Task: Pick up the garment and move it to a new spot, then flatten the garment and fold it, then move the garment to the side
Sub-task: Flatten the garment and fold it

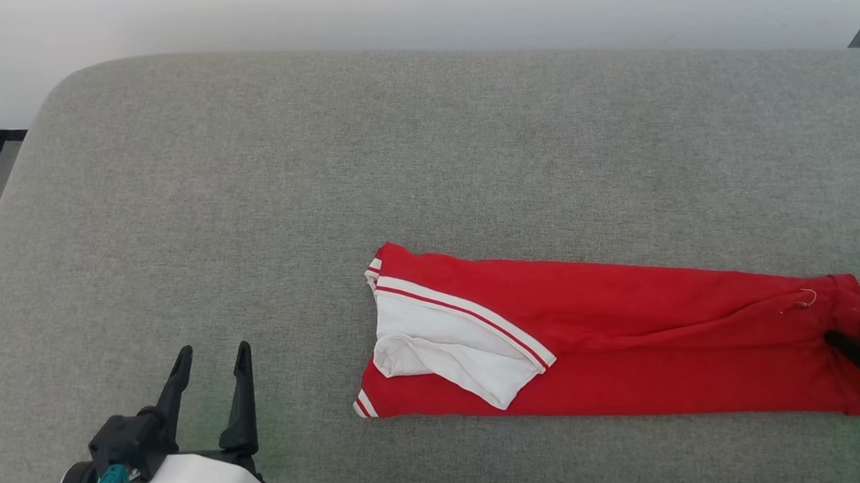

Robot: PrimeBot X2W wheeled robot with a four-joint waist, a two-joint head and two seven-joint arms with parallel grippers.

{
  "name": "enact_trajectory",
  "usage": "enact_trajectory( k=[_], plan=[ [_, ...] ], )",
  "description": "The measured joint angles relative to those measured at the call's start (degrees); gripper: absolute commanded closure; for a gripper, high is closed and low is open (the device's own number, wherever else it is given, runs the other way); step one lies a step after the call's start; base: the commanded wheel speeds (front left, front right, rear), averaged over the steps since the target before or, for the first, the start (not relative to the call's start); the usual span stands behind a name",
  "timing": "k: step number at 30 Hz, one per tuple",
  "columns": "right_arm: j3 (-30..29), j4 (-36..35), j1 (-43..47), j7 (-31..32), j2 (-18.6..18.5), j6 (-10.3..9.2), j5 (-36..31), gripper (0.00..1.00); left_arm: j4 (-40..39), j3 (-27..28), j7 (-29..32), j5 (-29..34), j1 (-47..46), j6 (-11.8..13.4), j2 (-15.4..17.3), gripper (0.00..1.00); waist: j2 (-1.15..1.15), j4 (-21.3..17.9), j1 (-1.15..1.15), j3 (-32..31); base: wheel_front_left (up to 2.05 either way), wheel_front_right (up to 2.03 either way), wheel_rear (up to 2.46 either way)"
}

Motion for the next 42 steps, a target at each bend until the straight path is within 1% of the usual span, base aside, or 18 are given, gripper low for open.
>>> enact_trajectory(
  k=[2,6,7,8,9,10,11,12,13,17,20,27,32,36,39,42],
  plan=[
    [0.07,0.12,-0.26,0.18,0.04,0.00,-0.20,0.00,-1.22,1.80,0.00,2.09,0.64,-0.54,-1.72,0.00,0.00,0.09,0.00,0.12,0.00,0.00,0.00],
    [0.30,0.31,-0.93,0.68,0.00,0.00,-0.82,0.00,-2.87,3.79,0.00,5.56,1.22,-1.64,-3.20,0.00,0.00,0.27,0.00,0.33,0.00,0.00,0.00],
    [0.34,0.33,-1.09,0.74,-0.02,0.00,-0.99,0.25,-3.28,3.99,0.00,6.32,1.21,-2.01,-3.36,0.00,0.00,0.30,0.00,0.37,0.00,0.00,0.00],
    [0.37,0.32,-1.21,0.82,-0.01,0.00,-1.04,0.25,-3.52,4.17,0.00,6.75,1.23,-2.08,-3.67,0.00,0.00,0.32,0.00,0.42,0.00,0.00,0.00],
    [0.36,0.34,-1.27,0.98,-0.04,0.00,-1.09,0.51,-3.96,4.27,0.01,7.30,1.26,-2.14,-3.94,0.00,0.00,0.33,0.00,0.47,0.00,0.00,0.00],
    [0.35,0.34,-1.33,1.20,-0.07,0.00,-1.09,0.58,-4.23,4.46,0.00,7.46,1.26,-2.41,-4.22,0.00,0.00,0.35,0.00,0.51,0.00,0.00,0.00],
    [0.35,0.34,-1.33,1.20,-0.07,0.00,-1.09,0.75,-4.23,4.46,0.00,7.46,1.26,-2.41,-4.22,0.00,0.00,0.35,0.00,0.51,0.00,0.00,0.00],
    [0.35,0.35,-1.39,1.24,-0.07,0.00,-1.10,0.98,-4.15,4.81,0.00,7.33,1.28,-2.53,-4.64,0.00,0.00,0.37,0.00,0.54,0.00,0.00,0.00],
    [0.35,0.36,-1.46,1.30,-0.04,0.01,-1.10,1.00,-4.01,5.11,0.00,6.84,1.36,-2.55,-5.00,0.00,0.00,0.39,0.00,0.56,0.00,0.00,0.00],
    [0.24,0.47,-1.65,1.32,0.45,0.09,-1.30,1.00,-4.42,5.04,0.00,6.99,1.43,-2.78,-5.06,0.00,0.00,0.24,0.00,0.68,0.00,0.00,0.00],
    [0.05,0.46,-1.92,1.33,0.51,0.18,-1.47,1.00,-5.27,3.93,0.00,6.97,1.42,-2.79,-4.91,0.00,0.00,-0.15,0.00,0.81,0.00,0.00,0.00],
    [-2.08,0.60,-2.59,0.13,0.34,0.21,-0.99,1.00,-7.79,-0.18,0.00,7.11,0.73,-2.86,-2.97,0.00,0.00,-1.55,0.00,1.74,0.00,0.00,0.00],
    [-4.03,0.90,-2.69,-0.57,-1.63,0.18,-0.88,1.00,-7.80,-1.29,0.00,7.00,-1.83,-2.87,-2.08,0.00,0.00,-3.04,0.00,2.87,0.00,0.00,0.00],
    [-6.90,2.05,-3.28,-1.78,-3.47,0.15,-0.30,1.00,-8.02,-2.27,0.00,4.56,-3.66,-2.87,-1.81,0.00,0.00,-4.59,0.00,4.10,0.00,0.00,0.00],
    [-9.29,3.47,-3.68,-2.77,-5.22,0.15,-0.08,1.00,-7.82,-3.31,0.00,5.04,-5.66,-2.87,-0.73,0.00,0.00,-6.19,0.00,5.51,0.00,0.00,0.00],
    [-11.32,4.88,-3.84,-3.70,-7.12,0.14,0.08,1.00,-8.11,-4.14,0.00,5.50,-6.72,-2.87,-0.71,0.00,0.00,-7.27,0.00,6.51,0.00,0.00,0.00]
  ],
)
